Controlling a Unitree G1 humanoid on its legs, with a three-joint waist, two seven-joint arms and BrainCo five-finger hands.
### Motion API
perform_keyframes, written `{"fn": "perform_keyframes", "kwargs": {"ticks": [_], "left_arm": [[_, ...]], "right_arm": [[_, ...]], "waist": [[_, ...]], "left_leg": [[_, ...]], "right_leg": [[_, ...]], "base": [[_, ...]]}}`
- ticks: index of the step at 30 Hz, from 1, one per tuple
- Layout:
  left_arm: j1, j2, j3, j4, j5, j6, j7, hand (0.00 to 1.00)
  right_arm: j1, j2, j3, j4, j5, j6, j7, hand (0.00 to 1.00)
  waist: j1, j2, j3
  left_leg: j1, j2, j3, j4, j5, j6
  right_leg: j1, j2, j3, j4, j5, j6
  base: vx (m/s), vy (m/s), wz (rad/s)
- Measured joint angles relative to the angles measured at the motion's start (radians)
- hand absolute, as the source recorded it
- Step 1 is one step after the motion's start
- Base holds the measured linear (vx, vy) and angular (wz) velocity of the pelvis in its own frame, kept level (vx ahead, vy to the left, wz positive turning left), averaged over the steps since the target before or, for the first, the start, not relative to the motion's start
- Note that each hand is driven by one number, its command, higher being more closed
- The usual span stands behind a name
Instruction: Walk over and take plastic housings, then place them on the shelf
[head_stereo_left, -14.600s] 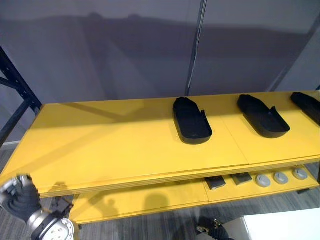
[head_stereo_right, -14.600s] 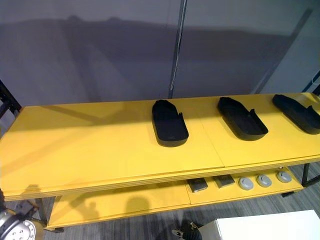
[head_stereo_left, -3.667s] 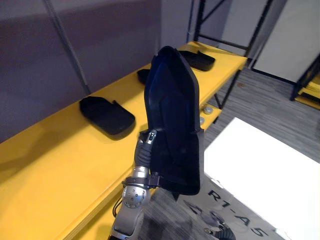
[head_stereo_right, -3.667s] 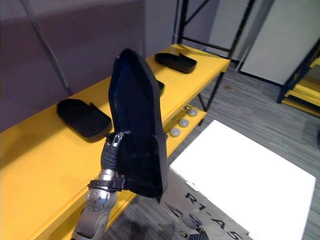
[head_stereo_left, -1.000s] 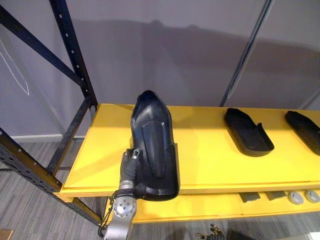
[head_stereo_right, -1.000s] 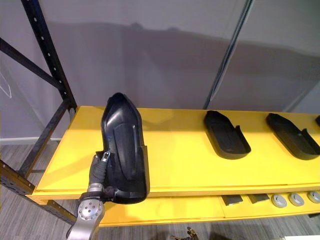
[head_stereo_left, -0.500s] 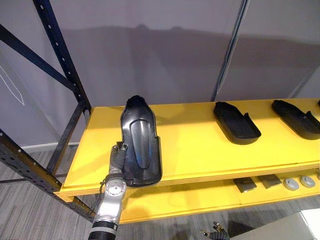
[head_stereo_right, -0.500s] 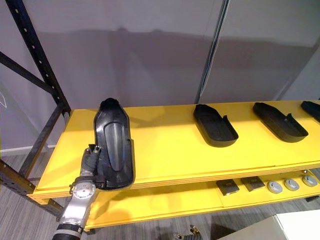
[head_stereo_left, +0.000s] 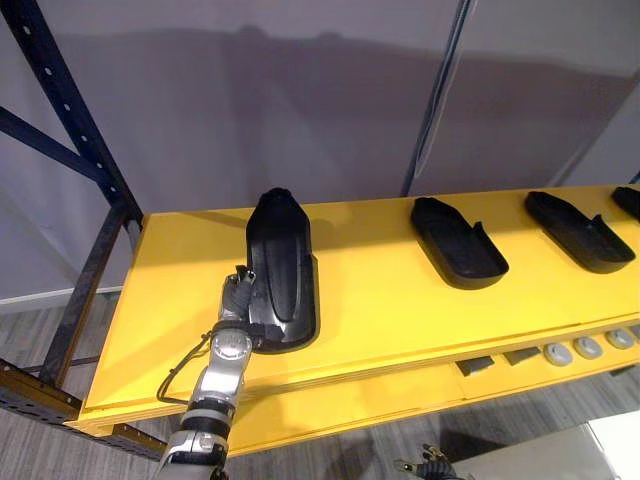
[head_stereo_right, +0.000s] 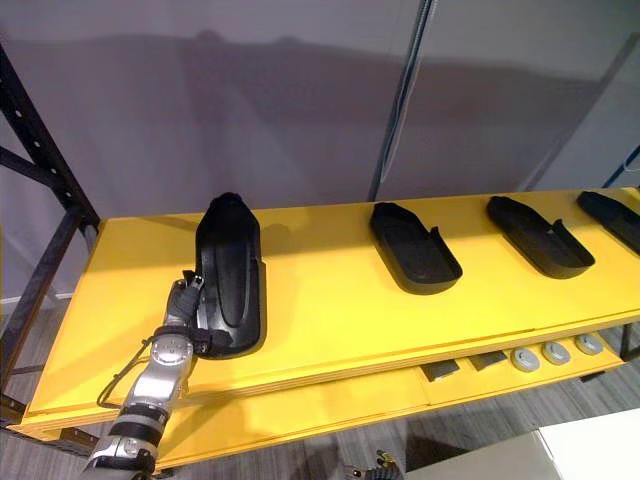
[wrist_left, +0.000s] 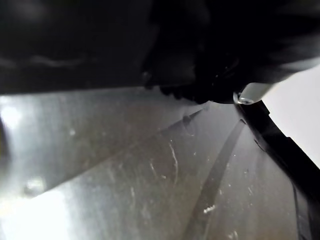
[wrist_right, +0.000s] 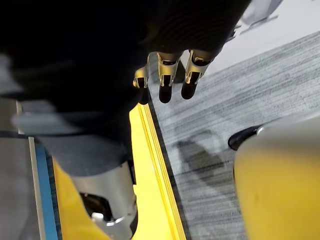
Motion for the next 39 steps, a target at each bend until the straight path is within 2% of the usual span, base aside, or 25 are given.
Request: {"fn": "perform_keyframes", "kwargs": {"ticks": [2,3,9,14,24,28,35,39], "left_arm": [[-0.014,0.008,0.002,0.002,0.001,0.007,0.003,1.00],[-0.025,0.008,0.007,0.014,0.002,0.009,0.007,0.00],[-0.080,0.004,0.037,0.063,-0.005,0.019,0.044,0.00],[-0.097,0.002,0.056,0.069,-0.014,0.019,0.059,0.00],[-0.107,-0.046,0.074,0.064,-0.152,-0.002,0.095,0.00],[-0.089,-0.054,0.074,0.035,-0.169,-0.010,0.104,0.00],[0.028,-0.106,0.063,-0.186,-0.140,0.002,0.136,0.00],[0.094,-0.115,0.015,-0.439,-0.086,-0.009,0.156,0.00]], "right_arm": [[0.001,-0.002,0.000,0.004,0.000,0.000,0.002,0.00],[0.006,-0.004,0.000,0.004,0.000,0.000,0.003,0.00],[0.032,-0.017,0.000,0.006,-0.018,0.001,0.002,0.00],[0.035,-0.018,-0.001,0.012,-0.018,0.005,0.002,0.00],[0.034,-0.019,-0.001,0.015,-0.019,0.008,0.001,0.00],[0.034,-0.019,-0.001,0.014,-0.019,0.009,-0.001,0.00],[0.037,-0.020,-0.002,0.014,-0.019,0.009,-0.003,0.00],[0.044,-0.021,-0.001,0.014,-0.019,0.008,-0.004,0.00]], "waist": [[-0.003,-0.010,0.006],[-0.004,-0.014,0.005],[-0.012,-0.013,0.006],[-0.030,-0.014,0.007],[-0.030,-0.016,0.011],[-0.030,-0.016,0.013],[-0.028,-0.016,0.034],[-0.009,-0.015,0.034]], "left_leg": [[-0.001,-0.001,0.001,0.000,-0.004,-0.006],[-0.001,-0.001,0.001,0.000,-0.006,-0.007],[-0.003,0.000,0.002,0.004,-0.006,-0.004],[-0.003,0.000,0.001,0.004,-0.008,-0.004],[0.001,0.000,-0.003,0.004,-0.009,-0.002],[0.002,0.000,-0.004,0.003,-0.009,-0.002],[0.010,0.000,-0.028,0.003,-0.008,-0.002],[0.011,0.004,-0.029,0.004,-0.007,-0.002]], "right_leg": [[-0.002,-0.001,0.003,0.000,0.000,0.000],[-0.002,-0.001,0.003,0.000,0.000,0.000],[-0.002,-0.001,0.003,-0.008,0.000,0.001],[0.004,-0.001,0.003,-0.016,0.001,0.000],[0.009,-0.001,0.001,-0.018,0.001,-0.001],[0.011,-0.002,0.000,-0.018,0.001,-0.001],[0.037,-0.002,-0.027,-0.023,0.001,-0.001],[0.037,0.002,-0.014,-0.003,0.002,0.000]], "base": [[-0.07,0.035,-0.08],[-0.04,0.025,-0.01],[0.00,0.000,0.00],[0.00,0.000,0.00],[-0.02,0.007,0.00],[-0.02,0.011,0.01],[-0.01,0.002,0.09],[0.00,0.001,0.01]]}}
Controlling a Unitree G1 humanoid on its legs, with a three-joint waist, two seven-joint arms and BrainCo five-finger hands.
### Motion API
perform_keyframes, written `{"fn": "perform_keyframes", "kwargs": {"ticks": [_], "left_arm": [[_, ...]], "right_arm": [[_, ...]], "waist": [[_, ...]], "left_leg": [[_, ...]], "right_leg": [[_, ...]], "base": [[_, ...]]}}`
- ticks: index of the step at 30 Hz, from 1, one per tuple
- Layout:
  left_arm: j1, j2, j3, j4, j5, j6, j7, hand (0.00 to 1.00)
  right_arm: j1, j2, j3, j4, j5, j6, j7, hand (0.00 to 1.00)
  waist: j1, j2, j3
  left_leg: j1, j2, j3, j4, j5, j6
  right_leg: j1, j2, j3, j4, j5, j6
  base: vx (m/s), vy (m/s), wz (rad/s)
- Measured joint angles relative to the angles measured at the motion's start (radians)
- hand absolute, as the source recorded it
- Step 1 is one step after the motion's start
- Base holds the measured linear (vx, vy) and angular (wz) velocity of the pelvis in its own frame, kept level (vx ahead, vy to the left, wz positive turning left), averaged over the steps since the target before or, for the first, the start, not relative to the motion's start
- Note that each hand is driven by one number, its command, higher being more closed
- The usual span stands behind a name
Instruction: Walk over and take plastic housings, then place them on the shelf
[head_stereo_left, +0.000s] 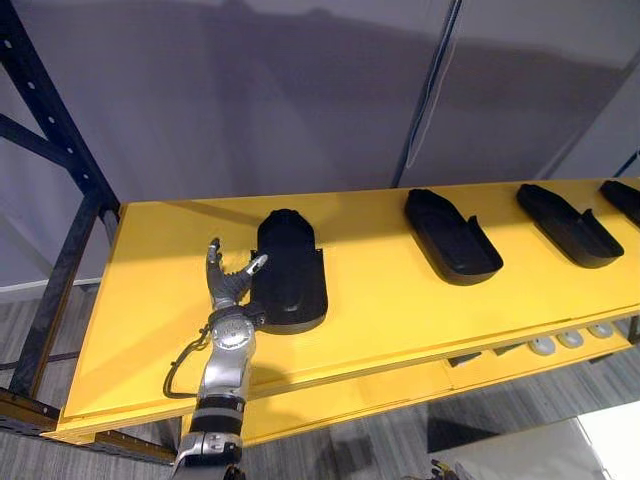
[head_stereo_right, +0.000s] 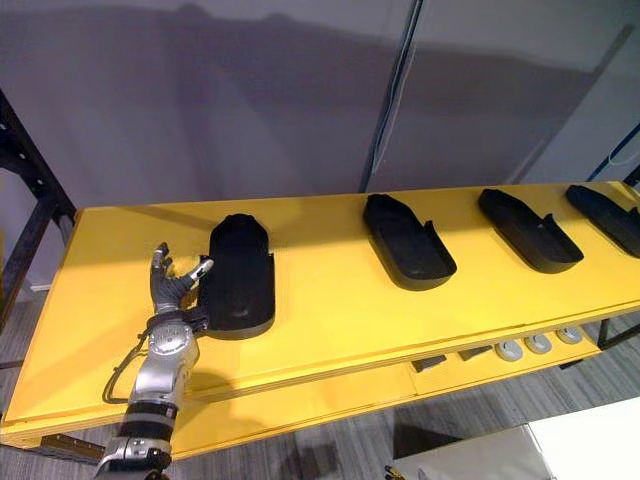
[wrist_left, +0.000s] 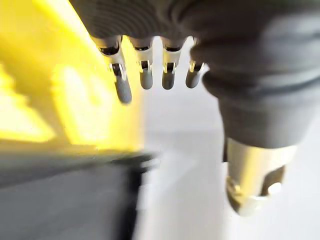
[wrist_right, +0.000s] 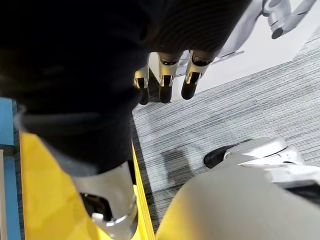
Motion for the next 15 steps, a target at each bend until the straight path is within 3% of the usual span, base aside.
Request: {"fn": "perform_keyframes", "kwargs": {"ticks": [7,8,15], "left_arm": [[0.148,-0.002,-0.151,-0.359,0.030,-0.095,-0.037,0.00],[0.171,-0.002,-0.172,-0.381,0.041,-0.098,-0.048,1.00],[0.446,0.000,-0.390,-0.477,0.086,-0.173,-0.159,1.00]], "right_arm": [[0.035,-0.009,0.001,-0.012,0.004,-0.012,0.000,0.00],[0.036,-0.010,0.001,-0.011,0.004,-0.012,0.000,0.00],[0.057,-0.031,0.042,-0.012,0.006,-0.043,-0.001,0.00]], "waist": [[0.022,0.021,0.001],[0.025,0.022,0.000],[0.058,0.049,-0.015]], "left_leg": [[-0.016,0.011,-0.015,-0.004,0.004,0.002],[-0.018,0.011,-0.018,-0.004,0.004,0.002],[-0.036,0.035,-0.037,-0.005,0.006,-0.009]], "right_leg": [[-0.037,0.017,0.016,0.059,0.000,0.000],[-0.038,0.017,0.016,0.059,0.000,0.000],[-0.052,0.043,0.017,0.058,-0.004,0.006]], "base": [[-0.07,0.020,0.04],[-0.08,0.031,0.10],[-0.07,-0.007,-0.02]]}}
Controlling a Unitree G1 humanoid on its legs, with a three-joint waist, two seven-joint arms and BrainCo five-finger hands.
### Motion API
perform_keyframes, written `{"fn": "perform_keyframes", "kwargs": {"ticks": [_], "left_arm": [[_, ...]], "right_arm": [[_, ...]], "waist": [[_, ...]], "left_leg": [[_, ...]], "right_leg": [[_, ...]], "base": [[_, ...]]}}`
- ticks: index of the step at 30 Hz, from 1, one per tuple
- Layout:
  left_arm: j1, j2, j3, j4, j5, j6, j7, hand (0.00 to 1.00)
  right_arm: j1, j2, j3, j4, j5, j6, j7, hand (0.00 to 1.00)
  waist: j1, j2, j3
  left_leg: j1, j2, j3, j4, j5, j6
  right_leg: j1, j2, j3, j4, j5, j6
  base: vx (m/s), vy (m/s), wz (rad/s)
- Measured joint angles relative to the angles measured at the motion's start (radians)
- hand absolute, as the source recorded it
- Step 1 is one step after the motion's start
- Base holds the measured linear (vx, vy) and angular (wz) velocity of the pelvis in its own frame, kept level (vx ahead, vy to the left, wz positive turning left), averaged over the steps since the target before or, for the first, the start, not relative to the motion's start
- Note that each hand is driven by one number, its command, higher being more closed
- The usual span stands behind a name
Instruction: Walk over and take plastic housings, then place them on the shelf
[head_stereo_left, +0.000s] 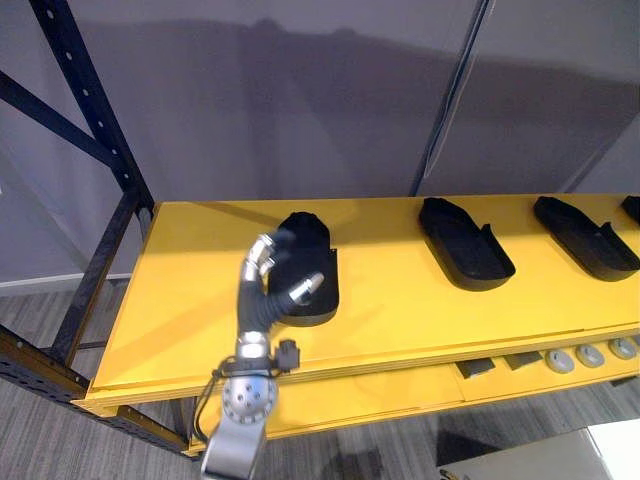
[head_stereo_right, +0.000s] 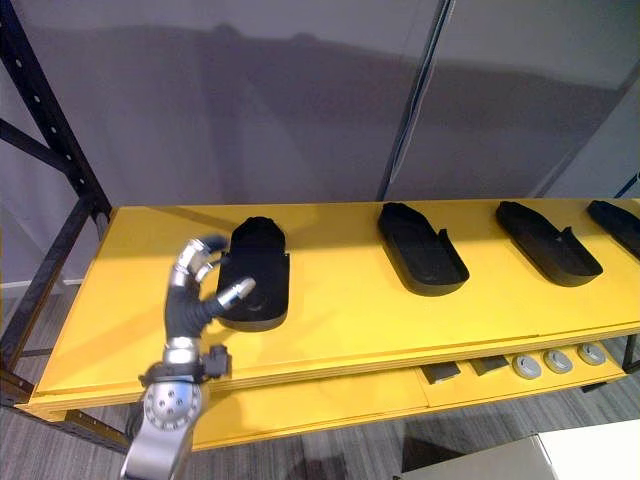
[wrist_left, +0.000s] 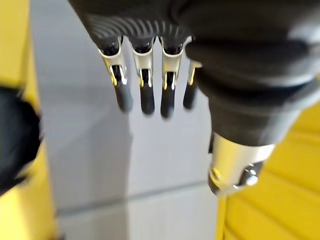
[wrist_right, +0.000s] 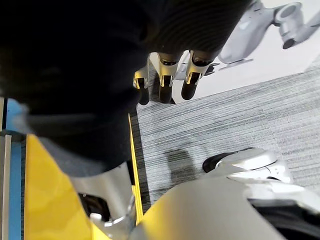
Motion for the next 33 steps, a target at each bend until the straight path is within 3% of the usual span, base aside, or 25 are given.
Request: {"fn": "perform_keyframes", "kwargs": {"ticks": [5,11,26,33], "left_arm": [[0.109,-0.003,-0.070,0.027,-0.001,-0.025,-0.059,1.00],[0.122,0.000,-0.059,0.155,0.000,-0.028,-0.102,1.00],[-0.040,0.004,-0.037,0.484,0.052,0.023,-0.115,1.00],[-0.113,0.004,-0.019,0.550,0.052,0.025,-0.100,1.00]], "right_arm": [[0.021,-0.017,0.018,-0.025,0.001,-0.006,-0.004,0.00],[0.036,-0.017,0.035,-0.033,0.000,-0.005,-0.030,0.00],[0.038,-0.018,0.039,-0.032,0.000,0.000,-0.035,0.00],[0.016,-0.017,0.039,-0.027,-0.002,0.012,-0.035,0.00]], "waist": [[0.016,0.020,-0.013],[0.043,0.014,-0.021],[0.036,0.016,-0.033],[0.013,0.016,-0.033]], "left_leg": [[-0.008,0.015,-0.009,0.000,0.017,-0.009],[-0.011,0.006,-0.010,0.001,0.026,-0.007],[-0.009,-0.004,-0.014,0.000,0.028,-0.004],[-0.009,-0.005,0.002,0.000,0.022,-0.005]], "right_leg": [[-0.012,0.016,-0.004,0.002,-0.005,0.008],[-0.010,0.007,-0.011,0.001,-0.006,0.011],[-0.005,-0.006,-0.025,-0.019,-0.010,0.017],[-0.013,-0.004,-0.003,-0.021,-0.009,0.016]], "base": [[-0.06,-0.016,0.01],[-0.03,0.020,0.02],[-0.01,0.016,0.02],[0.00,0.014,-0.06]]}}
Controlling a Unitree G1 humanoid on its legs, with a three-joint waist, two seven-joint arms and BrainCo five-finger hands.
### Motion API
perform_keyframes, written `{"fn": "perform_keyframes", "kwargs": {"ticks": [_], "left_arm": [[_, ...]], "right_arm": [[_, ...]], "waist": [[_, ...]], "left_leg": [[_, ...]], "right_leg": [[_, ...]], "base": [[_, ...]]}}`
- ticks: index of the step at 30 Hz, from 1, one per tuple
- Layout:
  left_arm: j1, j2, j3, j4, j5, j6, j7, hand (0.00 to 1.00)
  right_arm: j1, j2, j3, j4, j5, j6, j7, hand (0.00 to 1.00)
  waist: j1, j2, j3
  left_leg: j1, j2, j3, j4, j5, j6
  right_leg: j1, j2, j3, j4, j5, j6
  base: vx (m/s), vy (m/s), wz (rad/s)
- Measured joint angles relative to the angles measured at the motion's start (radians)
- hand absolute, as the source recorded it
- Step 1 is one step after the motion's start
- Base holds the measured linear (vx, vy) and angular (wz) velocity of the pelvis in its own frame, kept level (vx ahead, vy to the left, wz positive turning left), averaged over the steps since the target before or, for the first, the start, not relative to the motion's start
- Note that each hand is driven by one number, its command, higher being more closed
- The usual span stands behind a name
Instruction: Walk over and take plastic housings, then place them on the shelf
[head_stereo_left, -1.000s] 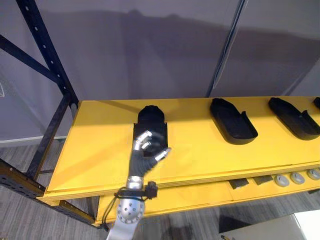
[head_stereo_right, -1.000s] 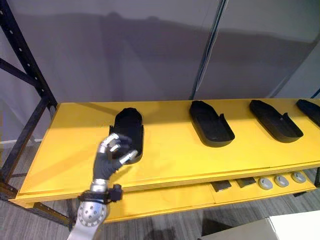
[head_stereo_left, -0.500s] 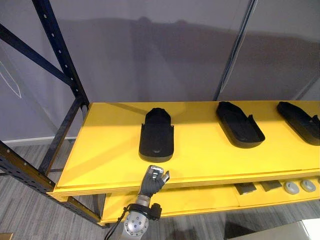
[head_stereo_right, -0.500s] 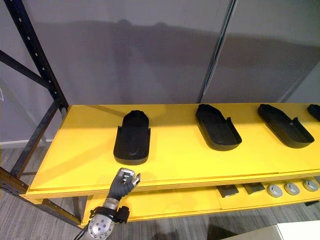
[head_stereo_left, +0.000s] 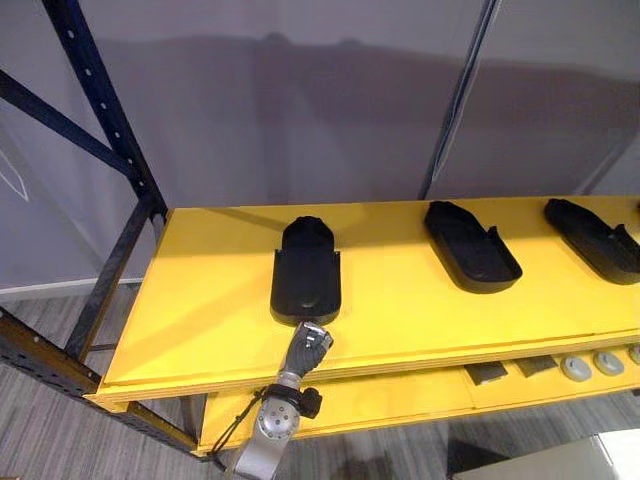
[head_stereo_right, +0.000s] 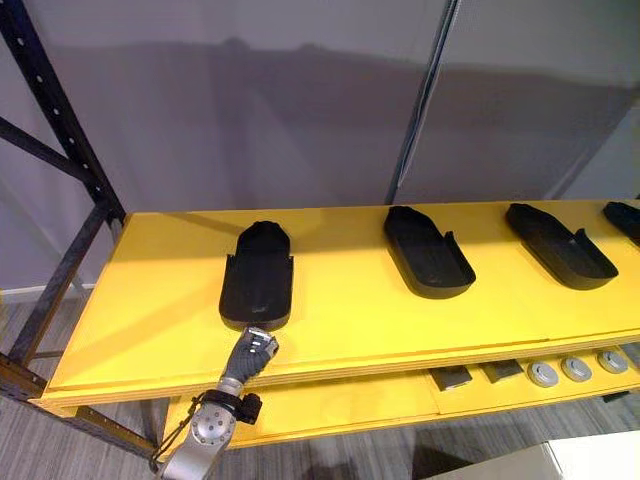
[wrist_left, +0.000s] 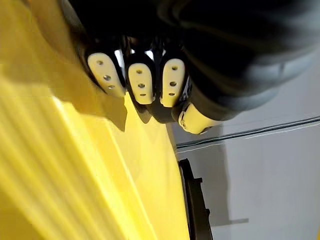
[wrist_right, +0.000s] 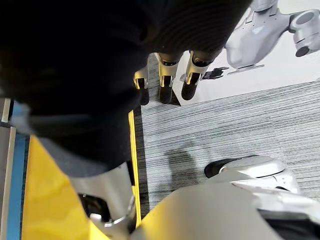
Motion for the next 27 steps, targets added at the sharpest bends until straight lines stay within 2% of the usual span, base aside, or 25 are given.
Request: {"fn": "perform_keyframes", "kwargs": {"ticks": [9,13,27], "left_arm": [[-0.079,-0.001,0.007,0.073,0.021,0.006,0.018,1.00],[-0.119,0.000,0.019,0.107,0.058,0.011,0.023,1.00],[-0.170,-0.001,0.076,0.147,0.078,0.016,0.042,1.00]], "right_arm": [[-0.009,0.000,-0.001,0.009,-0.003,0.003,0.000,0.00],[-0.018,0.001,-0.001,0.010,-0.003,0.004,0.000,0.00],[-0.028,0.004,-0.022,0.010,-0.010,0.013,0.001,0.00]], "waist": [[-0.011,-0.002,0.000],[-0.033,-0.002,0.000],[-0.057,-0.006,0.005]], "left_leg": [[0.001,0.000,0.013,0.000,-0.008,-0.003],[0.001,0.000,0.015,0.000,-0.011,-0.003],[0.017,0.000,0.052,0.001,-0.032,-0.004]], "right_leg": [[-0.001,-0.001,0.012,-0.010,0.003,-0.001],[-0.001,-0.001,0.015,-0.015,0.004,-0.001],[-0.008,-0.001,0.053,-0.017,0.004,-0.001]], "base": [[0.00,0.022,-0.04],[0.00,0.008,-0.01],[0.00,0.034,-0.09]]}}
